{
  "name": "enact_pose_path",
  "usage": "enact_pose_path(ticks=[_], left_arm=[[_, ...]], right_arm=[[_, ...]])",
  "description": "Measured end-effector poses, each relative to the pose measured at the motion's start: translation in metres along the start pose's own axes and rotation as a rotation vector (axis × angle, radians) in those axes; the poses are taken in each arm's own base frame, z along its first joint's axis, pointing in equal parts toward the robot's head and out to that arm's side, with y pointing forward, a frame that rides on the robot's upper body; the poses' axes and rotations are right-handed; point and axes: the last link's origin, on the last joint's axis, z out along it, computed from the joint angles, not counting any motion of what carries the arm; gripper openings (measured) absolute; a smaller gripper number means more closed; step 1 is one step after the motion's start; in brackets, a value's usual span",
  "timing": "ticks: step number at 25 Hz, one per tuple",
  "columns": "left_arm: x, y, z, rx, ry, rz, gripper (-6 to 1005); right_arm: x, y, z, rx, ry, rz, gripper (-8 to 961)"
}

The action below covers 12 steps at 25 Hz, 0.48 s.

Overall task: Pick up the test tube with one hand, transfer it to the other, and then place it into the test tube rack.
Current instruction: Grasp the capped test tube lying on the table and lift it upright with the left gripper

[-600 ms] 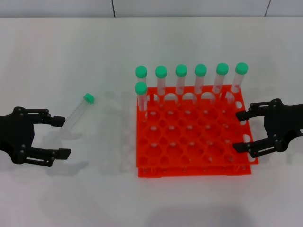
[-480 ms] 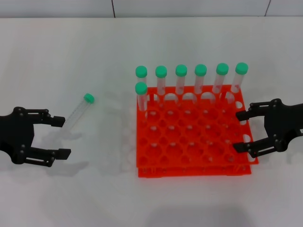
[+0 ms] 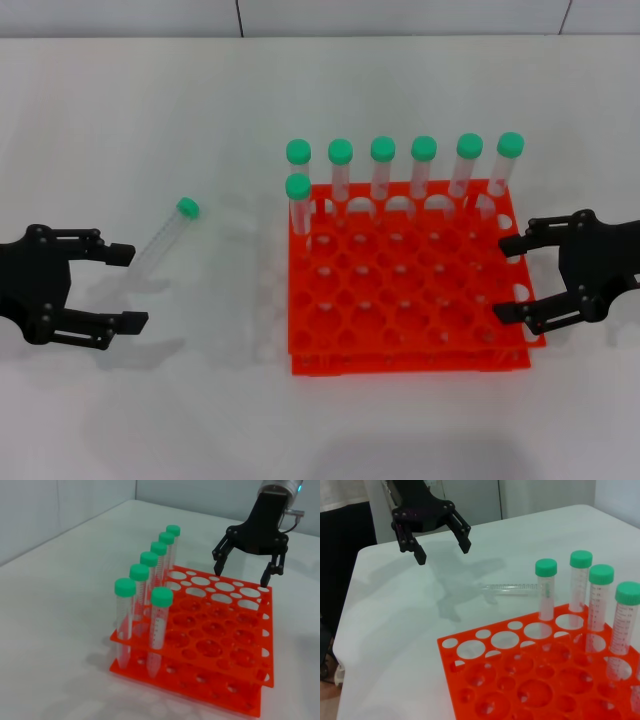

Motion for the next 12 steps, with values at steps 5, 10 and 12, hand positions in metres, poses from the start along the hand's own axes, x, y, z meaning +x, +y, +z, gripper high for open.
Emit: enact_pose_path(ticks=[5,10,12], left_arm=[[-0.0005,0.0001,0.0001,0.0,-0.001,-0.002,826],[-0.0004,0.0001,0.0007,0.0,-0.001,-0.007,825],[0.0004,0.0005,0.0023,-0.007,-0.002,-0.019,824]], right_arm=[[-0.0003,0.0,0.0002,0.002,-0.004,-0.007,841],[-0.0006,-0.0003,0.0002,0.003,-0.005,-0.008,841],[-0.0007,-0.0005,0.0001,0.004,-0.006,-0.008,841]])
